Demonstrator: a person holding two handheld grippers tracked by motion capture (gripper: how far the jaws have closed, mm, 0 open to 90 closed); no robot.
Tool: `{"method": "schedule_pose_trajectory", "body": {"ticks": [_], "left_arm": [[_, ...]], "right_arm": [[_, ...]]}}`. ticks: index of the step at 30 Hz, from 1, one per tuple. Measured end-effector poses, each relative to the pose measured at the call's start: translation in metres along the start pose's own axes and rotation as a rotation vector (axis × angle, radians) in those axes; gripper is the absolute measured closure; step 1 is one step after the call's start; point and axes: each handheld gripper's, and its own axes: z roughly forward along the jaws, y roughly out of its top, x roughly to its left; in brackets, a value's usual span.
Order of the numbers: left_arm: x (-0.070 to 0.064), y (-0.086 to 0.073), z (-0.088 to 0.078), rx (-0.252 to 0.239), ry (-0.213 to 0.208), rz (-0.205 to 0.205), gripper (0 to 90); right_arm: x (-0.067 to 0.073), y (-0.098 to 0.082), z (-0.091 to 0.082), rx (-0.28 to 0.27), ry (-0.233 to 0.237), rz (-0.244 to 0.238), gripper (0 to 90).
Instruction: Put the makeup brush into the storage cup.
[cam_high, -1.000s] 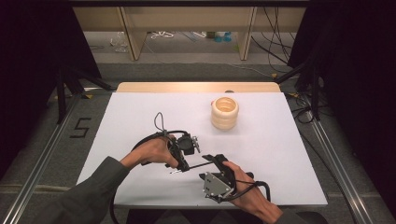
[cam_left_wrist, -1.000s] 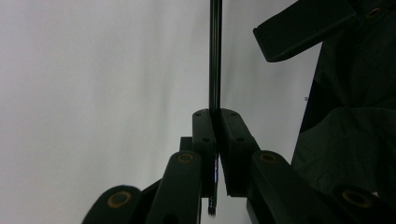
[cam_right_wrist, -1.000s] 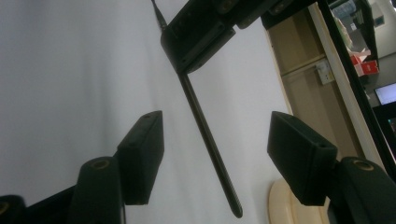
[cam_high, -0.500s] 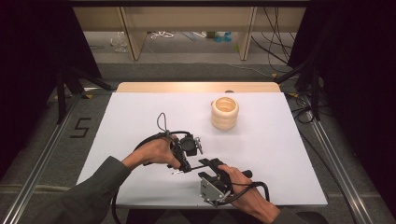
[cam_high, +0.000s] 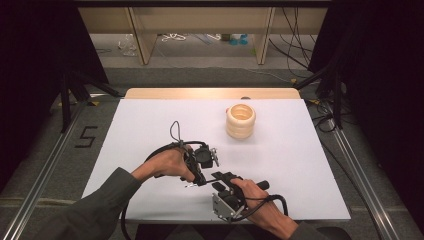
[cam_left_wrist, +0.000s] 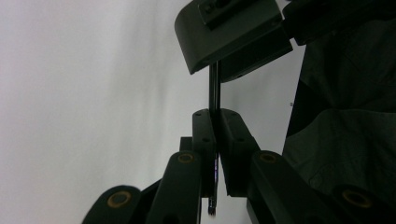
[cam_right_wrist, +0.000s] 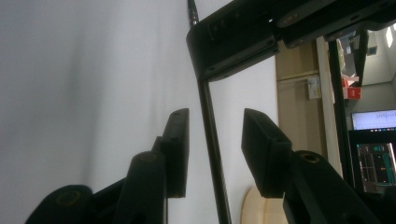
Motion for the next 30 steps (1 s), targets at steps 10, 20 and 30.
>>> {"method": "schedule_pose_trajectory", "body": {"ticks": [10, 20, 30], "left_arm": [[-0.0019, 0.0018, -0.0014, -0.003, -0.009, 0.002, 84.8], [-0.0034, 0.0033, -0.0011, -0.007, -0.013, -0.004, 84.8], [-0.0053, 0.0054, -0.0014, -0.004, -0.021, -0.001, 84.8]], "right_arm": [[0.0037, 0.0038, -0.0003, 0.027, -0.009, -0.014, 68.8], [0.0046, 0.0054, 0.0028, 0.000, -0.004, -0.027, 74.0], [0.0053, 0.0060, 0.0048, -0.016, 0.014, -0.024, 78.7]]}}
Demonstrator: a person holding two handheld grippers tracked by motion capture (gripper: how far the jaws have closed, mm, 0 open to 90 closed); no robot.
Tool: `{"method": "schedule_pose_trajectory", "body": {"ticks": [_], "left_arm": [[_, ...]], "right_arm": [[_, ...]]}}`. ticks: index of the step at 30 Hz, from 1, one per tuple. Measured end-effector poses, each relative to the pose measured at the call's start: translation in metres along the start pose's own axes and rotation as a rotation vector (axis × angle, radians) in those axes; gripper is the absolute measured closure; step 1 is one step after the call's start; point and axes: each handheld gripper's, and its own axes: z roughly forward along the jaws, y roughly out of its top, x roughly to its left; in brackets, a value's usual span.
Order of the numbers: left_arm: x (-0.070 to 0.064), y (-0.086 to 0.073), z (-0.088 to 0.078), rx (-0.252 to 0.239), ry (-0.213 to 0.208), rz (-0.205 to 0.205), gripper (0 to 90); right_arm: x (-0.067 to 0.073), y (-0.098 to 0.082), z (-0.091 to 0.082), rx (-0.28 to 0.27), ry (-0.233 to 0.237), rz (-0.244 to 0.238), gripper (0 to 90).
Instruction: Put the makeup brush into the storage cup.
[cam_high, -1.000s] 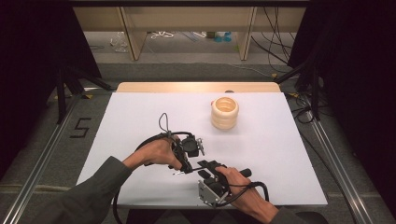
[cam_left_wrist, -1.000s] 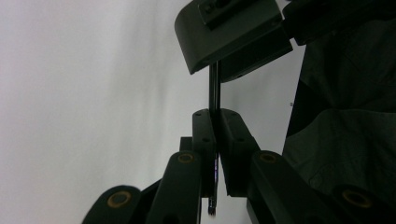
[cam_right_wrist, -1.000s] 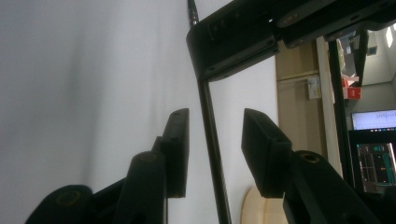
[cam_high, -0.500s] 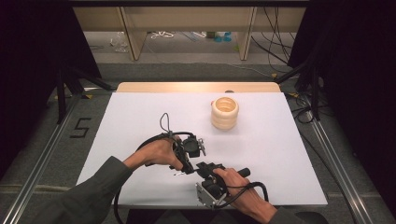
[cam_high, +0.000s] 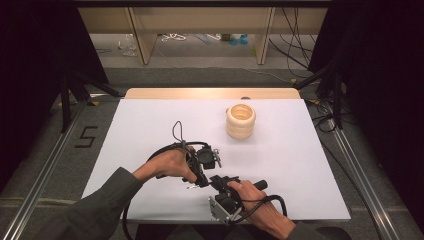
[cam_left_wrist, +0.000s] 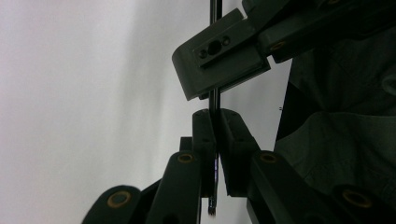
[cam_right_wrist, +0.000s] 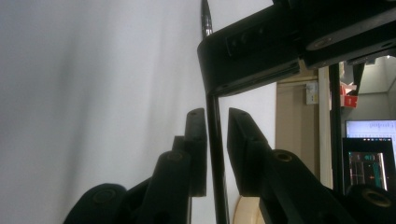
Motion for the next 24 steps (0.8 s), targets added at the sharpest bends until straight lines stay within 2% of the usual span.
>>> {"method": "schedule_pose_trajectory", "body": {"ticks": [3, 4, 6, 7, 10, 11, 15, 16, 17, 18, 20, 21, 23, 24], "left_arm": [[0.0005, 0.0009, -0.0002, 0.000, 0.004, 0.003, 84.8], [0.0007, 0.0011, -0.0003, 0.000, 0.004, 0.003, 84.8], [0.0007, 0.0013, -0.0004, 0.000, 0.003, 0.003, 84.8], [0.0004, 0.0013, -0.0003, 0.001, 0.001, 0.003, 84.8], [0.0002, 0.0016, 0.0004, 0.001, 0.002, 0.006, 84.8], [-0.0002, 0.0016, 0.0006, 0.001, -0.001, 0.002, 84.8], [-0.0004, 0.0016, 0.0021, 0.004, -0.006, -0.004, 84.6], [-0.0003, 0.0017, 0.0023, 0.003, -0.005, -0.002, 84.2], [-0.0007, 0.0013, 0.0021, -0.003, -0.009, -0.012, 83.9], [-0.0001, 0.0012, 0.0016, -0.001, -0.008, -0.002, 82.2], [-0.0012, 0.0001, 0.0002, -0.005, -0.005, -0.001, 78.2], [-0.0016, -0.0007, -0.0007, -0.011, -0.003, -0.004, 75.7], [-0.0025, -0.0031, -0.0034, -0.018, -0.003, -0.010, 71.0], [-0.0015, -0.0042, -0.0057, -0.028, 0.005, -0.010, 67.3]], "right_arm": [[-0.0015, 0.0002, 0.0000, -0.004, -0.001, -0.019, 80.4], [-0.0001, 0.0000, -0.0001, 0.001, 0.007, 0.000, 81.1], [-0.0011, 0.0003, 0.0000, -0.003, 0.012, -0.015, 82.9], [-0.0005, 0.0006, -0.0018, 0.017, 0.008, -0.007, 83.3], [0.0006, 0.0010, -0.0019, 0.025, 0.010, -0.005, 84.5], [0.0012, 0.0009, -0.0024, 0.035, 0.022, -0.003, 84.9], [0.0001, 0.0010, -0.0014, 0.020, 0.015, -0.037, 85.3], [0.0033, 0.0012, -0.0023, 0.039, 0.021, -0.002, 85.4], [0.0047, 0.0014, -0.0035, 0.056, 0.028, 0.013, 85.4], [0.0032, 0.0011, -0.0034, 0.052, 0.033, 0.003, 85.4], [0.0027, 0.0001, -0.0034, 0.044, 0.040, 0.015, 85.4], [0.0015, -0.0010, -0.0017, 0.018, 0.031, 0.006, 85.4], [0.0016, -0.0019, -0.0066, 0.068, 0.025, 0.028, 85.4], [-0.0002, -0.0030, -0.0062, 0.057, 0.015, 0.008, 85.4]]}}
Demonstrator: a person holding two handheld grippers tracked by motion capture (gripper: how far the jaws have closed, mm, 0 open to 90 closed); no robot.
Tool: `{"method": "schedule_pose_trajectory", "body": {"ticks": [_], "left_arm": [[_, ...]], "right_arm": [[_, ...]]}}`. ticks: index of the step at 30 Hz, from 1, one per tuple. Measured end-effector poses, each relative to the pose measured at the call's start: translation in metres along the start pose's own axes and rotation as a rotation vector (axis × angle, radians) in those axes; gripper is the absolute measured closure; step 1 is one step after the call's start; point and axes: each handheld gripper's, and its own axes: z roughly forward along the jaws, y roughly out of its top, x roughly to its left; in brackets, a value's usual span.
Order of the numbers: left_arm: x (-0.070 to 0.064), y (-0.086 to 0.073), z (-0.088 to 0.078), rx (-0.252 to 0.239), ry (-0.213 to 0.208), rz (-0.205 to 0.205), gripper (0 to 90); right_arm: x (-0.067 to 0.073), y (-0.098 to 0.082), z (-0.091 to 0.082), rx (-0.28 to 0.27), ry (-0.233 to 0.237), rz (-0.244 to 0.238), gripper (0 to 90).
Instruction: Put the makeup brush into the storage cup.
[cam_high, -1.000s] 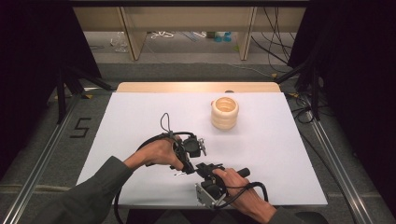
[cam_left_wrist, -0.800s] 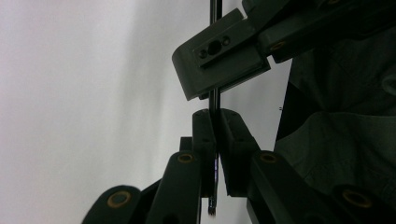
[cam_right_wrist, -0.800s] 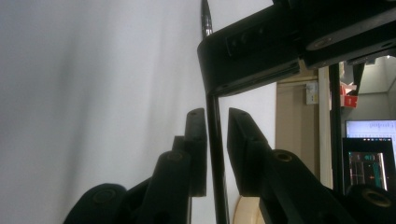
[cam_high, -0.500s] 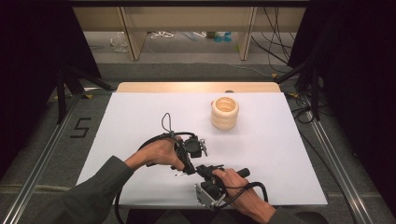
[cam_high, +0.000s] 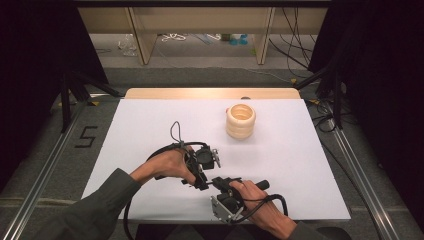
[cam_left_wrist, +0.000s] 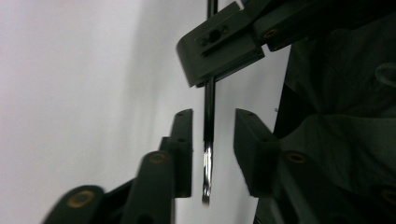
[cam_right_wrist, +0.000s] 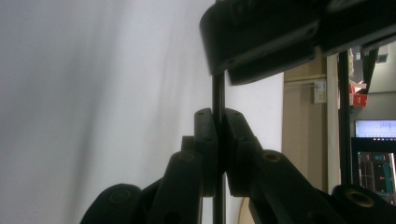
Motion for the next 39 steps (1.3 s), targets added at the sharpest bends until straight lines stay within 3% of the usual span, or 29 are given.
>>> {"method": "schedule_pose_trajectory", "body": {"ticks": [2, 3, 4, 5, 7, 8, 10, 12, 14, 16, 17, 19, 21, 22, 23, 25, 26, 27, 28, 29, 30, 31, 32, 33, 34, 36, 39], "left_arm": [[0.001, -0.003, -0.004, -0.020, 0.008, -0.004, 64.1], [0.002, -0.005, -0.005, -0.036, 0.011, -0.010, 62.7], [0.003, -0.008, -0.006, -0.044, 0.015, -0.014, 60.2], [0.003, -0.010, -0.007, -0.048, 0.020, -0.016, 58.8], [0.004, -0.016, -0.008, -0.069, 0.028, -0.034, 54.9], [0.003, -0.018, -0.007, -0.103, 0.035, -0.068, 52.8], [0.006, -0.024, -0.012, -0.102, 0.054, -0.051, 48.0], [0.007, -0.026, -0.014, -0.122, 0.061, -0.065, 43.8], [0.005, -0.035, -0.018, -0.180, 0.077, -0.110, 39.9], [0.005, -0.041, -0.020, -0.211, 0.097, -0.129, 36.3], [0.005, -0.044, -0.021, -0.231, 0.104, -0.132, 35.1], [0.005, -0.049, -0.021, -0.258, 0.118, -0.146, 32.9], [0.005, -0.055, -0.021, -0.288, 0.135, -0.160, 30.1], [0.003, -0.056, -0.019, -0.337, 0.139, -0.199, 29.0], [0.003, -0.058, -0.018, -0.347, 0.144, -0.214, 27.3], [0.004, -0.062, -0.016, -0.344, 0.160, -0.215, 26.0], [0.006, -0.064, -0.017, -0.342, 0.178, -0.204, 24.7], [0.007, -0.067, -0.017, -0.356, 0.187, -0.219, 24.2], [0.008, -0.069, -0.018, -0.370, 0.188, -0.231, 23.7], [0.009, -0.072, -0.019, -0.372, 0.200, -0.226, 22.9], [0.011, -0.074, -0.018, -0.390, 0.213, -0.222, 22.4], [0.009, -0.076, -0.017, -0.393, 0.208, -0.247, 22.1], [0.009, -0.078, -0.016, -0.392, 0.208, -0.250, 21.2], [0.008, -0.081, -0.016, -0.395, 0.217, -0.244, 20.7], [0.006, -0.082, -0.012, -0.429, 0.223, -0.280, 20.3], [0.006, -0.086, -0.009, -0.455, 0.243, -0.287, 20.3], [0.006, -0.095, -0.003, -0.498, 0.254, -0.324, 18.7]], "right_arm": [[-0.002, -0.003, 0.000, -0.019, 0.005, -0.019, 85.5], [-0.001, -0.005, 0.000, -0.022, 0.013, -0.003, 85.4], [0.001, -0.006, -0.003, 0.011, 0.028, 0.025, 85.4], [0.000, -0.006, -0.004, 0.012, 0.028, 0.023, 85.4], [-0.003, -0.009, -0.004, -0.018, 0.020, -0.032, 85.4], [-0.001, -0.011, -0.005, -0.011, 0.018, 0.006, 85.4], [-0.002, -0.014, -0.006, -0.009, 0.030, 0.000, 85.4], [-0.002, -0.015, -0.008, 0.001, 0.026, 0.019, 85.5], [-0.003, -0.019, -0.009, 0.004, 0.025, 0.028, 85.4], [-0.003, -0.022, -0.010, 0.007, 0.024, 0.051, 85.5], [-0.005, -0.025, -0.010, 0.002, 0.026, 0.025, 85.4], [-0.005, -0.028, -0.011, 0.018, 0.009, 0.069, 85.4], [-0.009, -0.031, -0.012, 0.003, 0.034, 0.055, 85.4], [-0.011, -0.034, -0.013, 0.009, 0.022, 0.042, 85.4], [-0.011, -0.035, -0.013, 0.012, 0.013, 0.082, 85.4], [-0.012, -0.037, -0.014, 0.005, 0.008, 0.109, 85.4], [-0.014, -0.039, -0.015, -0.003, 0.014, 0.100, 85.5], [-0.013, -0.039, -0.016, 0.007, 0.000, 0.133, 85.4], [-0.015, -0.041, -0.016, 0.001, 0.001, 0.125, 85.4], [-0.014, -0.042, -0.017, 0.006, 0.018, 0.162, 85.4], [-0.015, -0.044, -0.018, 0.009, 0.008, 0.166, 85.5], [-0.014, -0.046, -0.019, 0.018, 0.001, 0.194, 85.4], [-0.017, -0.048, -0.019, 0.011, -0.009, 0.178, 85.4], [-0.018, -0.050, -0.019, 0.008, 0.006, 0.197, 85.4], [-0.020, -0.052, -0.019, 0.003, -0.003, 0.199, 85.4], [-0.021, -0.057, -0.020, 0.003, -0.010, 0.255, 85.4], [-0.027, -0.064, -0.020, -0.016, -0.022, 0.286, 85.4]]}}
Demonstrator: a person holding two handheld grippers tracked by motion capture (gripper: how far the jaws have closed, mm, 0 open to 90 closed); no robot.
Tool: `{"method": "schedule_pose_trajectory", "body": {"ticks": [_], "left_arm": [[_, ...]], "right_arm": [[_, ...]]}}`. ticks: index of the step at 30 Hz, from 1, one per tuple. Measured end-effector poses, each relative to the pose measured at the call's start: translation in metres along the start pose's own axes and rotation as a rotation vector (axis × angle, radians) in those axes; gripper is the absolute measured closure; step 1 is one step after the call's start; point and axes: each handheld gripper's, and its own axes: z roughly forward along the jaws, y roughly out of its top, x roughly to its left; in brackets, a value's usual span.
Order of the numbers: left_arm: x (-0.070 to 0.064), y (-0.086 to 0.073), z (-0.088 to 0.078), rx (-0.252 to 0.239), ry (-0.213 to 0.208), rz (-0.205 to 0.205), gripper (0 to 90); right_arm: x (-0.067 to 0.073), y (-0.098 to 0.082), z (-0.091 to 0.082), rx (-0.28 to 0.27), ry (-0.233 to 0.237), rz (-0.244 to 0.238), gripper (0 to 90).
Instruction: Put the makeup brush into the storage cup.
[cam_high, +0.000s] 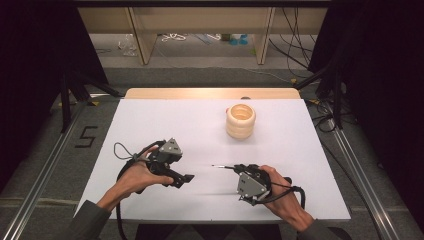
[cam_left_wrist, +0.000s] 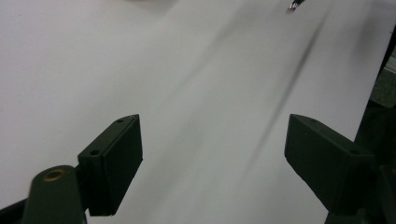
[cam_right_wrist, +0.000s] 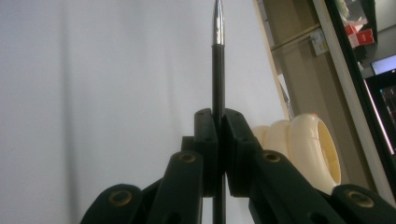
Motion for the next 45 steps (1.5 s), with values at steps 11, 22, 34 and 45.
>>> {"method": "schedule_pose_trajectory", "body": {"ticks": [11, 22, 34, 45], "left_arm": [[0.000, -0.017, 0.000, -0.077, 0.039, -0.041, 18.7], [-0.002, -0.037, 0.001, -0.150, 0.052, -0.083, 18.1], [-0.004, -0.055, 0.002, -0.187, 0.069, -0.123, 18.1], [-0.003, -0.060, 0.003, -0.215, 0.082, -0.166, 18.1]], "right_arm": [[-0.008, -0.009, -0.001, -0.030, 0.022, 0.198, 85.4], [-0.019, -0.018, -0.001, -0.086, 0.038, 0.305, 85.4], [-0.035, -0.043, 0.001, -0.212, 0.075, 0.633, 85.5], [-0.043, -0.058, 0.005, -0.313, 0.094, 0.839, 85.5]]}}
